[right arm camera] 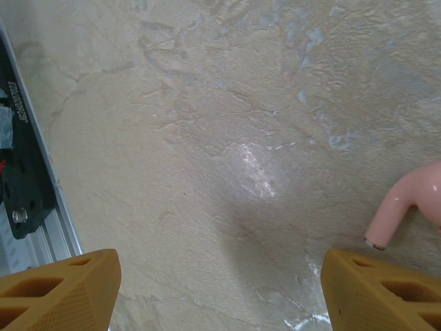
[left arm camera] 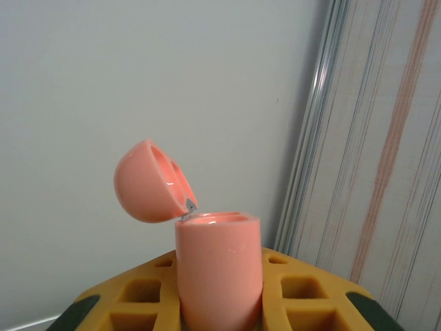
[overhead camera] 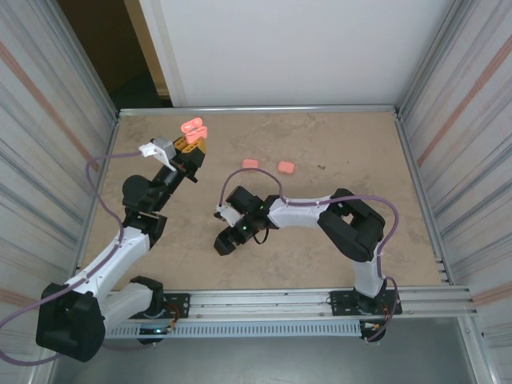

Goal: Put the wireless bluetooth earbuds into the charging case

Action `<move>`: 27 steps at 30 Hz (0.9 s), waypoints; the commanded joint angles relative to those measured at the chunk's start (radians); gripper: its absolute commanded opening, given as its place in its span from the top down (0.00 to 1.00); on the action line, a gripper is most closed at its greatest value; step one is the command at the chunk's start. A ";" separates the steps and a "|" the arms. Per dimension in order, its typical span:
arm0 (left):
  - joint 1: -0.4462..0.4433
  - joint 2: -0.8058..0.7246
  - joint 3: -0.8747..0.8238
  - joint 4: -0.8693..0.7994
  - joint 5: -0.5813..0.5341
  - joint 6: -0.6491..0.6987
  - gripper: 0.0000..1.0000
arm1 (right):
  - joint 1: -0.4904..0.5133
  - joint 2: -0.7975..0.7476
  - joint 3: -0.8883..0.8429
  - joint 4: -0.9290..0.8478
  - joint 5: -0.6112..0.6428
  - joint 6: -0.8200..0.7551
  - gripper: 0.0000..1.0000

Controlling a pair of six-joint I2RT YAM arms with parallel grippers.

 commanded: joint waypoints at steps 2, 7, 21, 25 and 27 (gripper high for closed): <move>0.005 -0.002 0.006 0.024 -0.006 -0.007 1.00 | -0.001 -0.025 -0.014 -0.011 -0.020 0.016 0.24; 0.006 -0.004 0.006 0.022 -0.008 -0.006 1.00 | -0.039 -0.107 -0.034 -0.049 0.007 -0.018 0.24; 0.005 -0.021 0.000 0.020 -0.012 -0.008 1.00 | -0.105 0.022 0.161 -0.124 0.006 -0.183 0.31; 0.006 -0.019 0.001 0.022 -0.011 -0.010 1.00 | -0.105 0.082 0.213 -0.131 -0.008 -0.194 0.33; 0.006 -0.021 0.000 0.022 -0.011 -0.011 1.00 | -0.099 0.107 0.231 -0.134 -0.008 -0.201 0.34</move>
